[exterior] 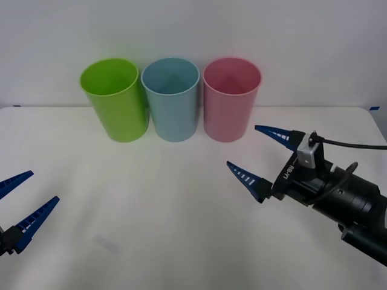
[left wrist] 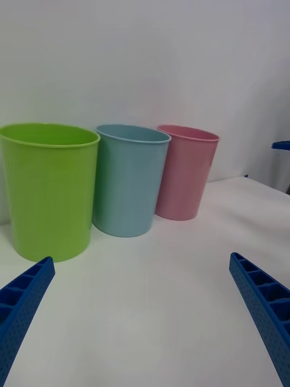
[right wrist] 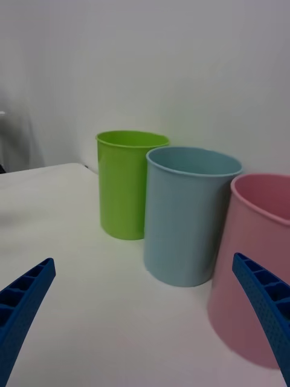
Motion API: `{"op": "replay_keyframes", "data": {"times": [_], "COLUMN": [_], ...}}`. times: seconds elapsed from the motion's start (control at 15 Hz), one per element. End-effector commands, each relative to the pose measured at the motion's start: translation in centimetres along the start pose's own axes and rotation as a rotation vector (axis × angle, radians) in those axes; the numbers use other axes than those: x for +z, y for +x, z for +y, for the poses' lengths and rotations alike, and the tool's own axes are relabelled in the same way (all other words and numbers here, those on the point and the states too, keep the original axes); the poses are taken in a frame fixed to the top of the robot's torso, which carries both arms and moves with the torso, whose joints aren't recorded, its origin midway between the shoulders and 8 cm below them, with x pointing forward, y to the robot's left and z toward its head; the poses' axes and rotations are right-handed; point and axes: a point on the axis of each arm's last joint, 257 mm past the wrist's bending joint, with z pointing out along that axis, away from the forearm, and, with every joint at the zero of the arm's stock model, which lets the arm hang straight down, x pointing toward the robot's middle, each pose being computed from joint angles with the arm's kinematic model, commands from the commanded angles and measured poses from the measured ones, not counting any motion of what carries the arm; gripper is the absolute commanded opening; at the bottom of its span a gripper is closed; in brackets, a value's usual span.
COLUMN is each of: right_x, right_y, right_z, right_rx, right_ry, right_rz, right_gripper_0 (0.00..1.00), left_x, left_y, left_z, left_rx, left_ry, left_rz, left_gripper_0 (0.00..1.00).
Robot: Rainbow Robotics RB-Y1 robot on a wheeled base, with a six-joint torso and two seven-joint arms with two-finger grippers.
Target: Grasp the object on the table and drop it into the matching bin: aluminum can to the light blue bin, PET bottle to the pink bin.
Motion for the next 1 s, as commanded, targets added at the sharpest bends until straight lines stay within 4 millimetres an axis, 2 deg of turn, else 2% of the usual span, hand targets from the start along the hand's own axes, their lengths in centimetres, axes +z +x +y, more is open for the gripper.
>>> {"op": "replay_keyframes", "data": {"times": [0.07, 0.6, 1.0], "right_x": [-2.8, -10.3, -15.5], "right_y": [0.7, 2.8, 4.3], "right_z": [0.6, 1.7, 1.0], "right_rx": [0.007, 0.026, 0.041], "right_ry": [-0.017, -0.035, 0.033], "right_rz": [0.019, 0.073, 0.135], "right_gripper_0": [1.0, 1.0, 1.0], "left_x": [0.0, 0.0, 0.0], "left_y": [0.0, 0.0, 0.0], "left_z": [0.0, 0.0, 0.0], "left_rx": [0.0, 0.0, 0.0], "left_ry": [0.0, 0.0, 0.0], "left_rz": [0.0, 0.0, 0.0], "left_gripper_0": [1.0, 1.0, 1.0]}}
